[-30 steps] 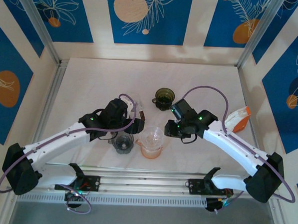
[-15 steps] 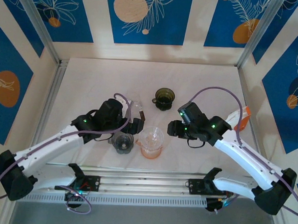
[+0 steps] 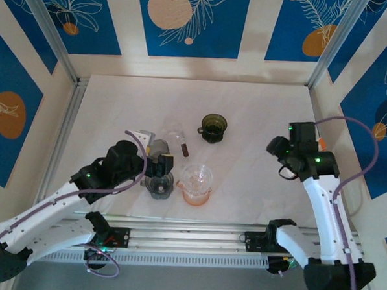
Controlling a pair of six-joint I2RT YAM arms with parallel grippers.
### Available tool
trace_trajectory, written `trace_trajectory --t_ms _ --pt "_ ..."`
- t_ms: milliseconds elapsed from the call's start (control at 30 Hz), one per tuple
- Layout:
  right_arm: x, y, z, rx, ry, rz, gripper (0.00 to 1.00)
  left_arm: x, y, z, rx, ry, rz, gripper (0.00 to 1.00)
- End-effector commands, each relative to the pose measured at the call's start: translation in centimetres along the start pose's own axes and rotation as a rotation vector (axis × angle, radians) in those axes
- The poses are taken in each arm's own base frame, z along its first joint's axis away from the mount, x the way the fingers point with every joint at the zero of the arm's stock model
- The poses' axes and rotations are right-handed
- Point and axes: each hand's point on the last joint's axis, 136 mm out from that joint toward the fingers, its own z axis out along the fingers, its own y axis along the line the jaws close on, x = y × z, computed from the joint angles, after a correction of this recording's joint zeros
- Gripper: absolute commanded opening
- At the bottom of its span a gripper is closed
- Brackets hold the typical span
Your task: Place the coffee filter in the dripper
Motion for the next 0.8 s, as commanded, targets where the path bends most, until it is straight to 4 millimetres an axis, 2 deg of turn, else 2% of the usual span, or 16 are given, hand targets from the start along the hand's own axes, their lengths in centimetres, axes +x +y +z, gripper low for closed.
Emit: trace_trajectory --t_ms 0,267,533,633,767 --pt "-1.2 -2.0 1.6 0.015 0.014 0.065 0.67 -0.5 -0.3 -0.1 0.008 -0.028 0.002 1.0" --pt "-3.7 -6.6 6.1 0.105 0.027 0.159 0.56 1.8 -0.2 0.2 0.058 -0.011 -0.066 1.0" --pt "-4.7 -8.2 8.2 0.119 0.055 0.154 0.51 3.3 1.1 0.0 0.037 -0.026 -0.066 1.0" --pt "-4.9 -9.3 8.8 0.131 0.057 0.17 0.46 3.6 1.1 0.1 0.045 -0.028 -0.068 1.0" --pt "-4.8 -10.7 9.5 0.155 0.066 0.191 0.46 3.9 0.8 0.4 0.063 -0.027 -0.068 1.0"
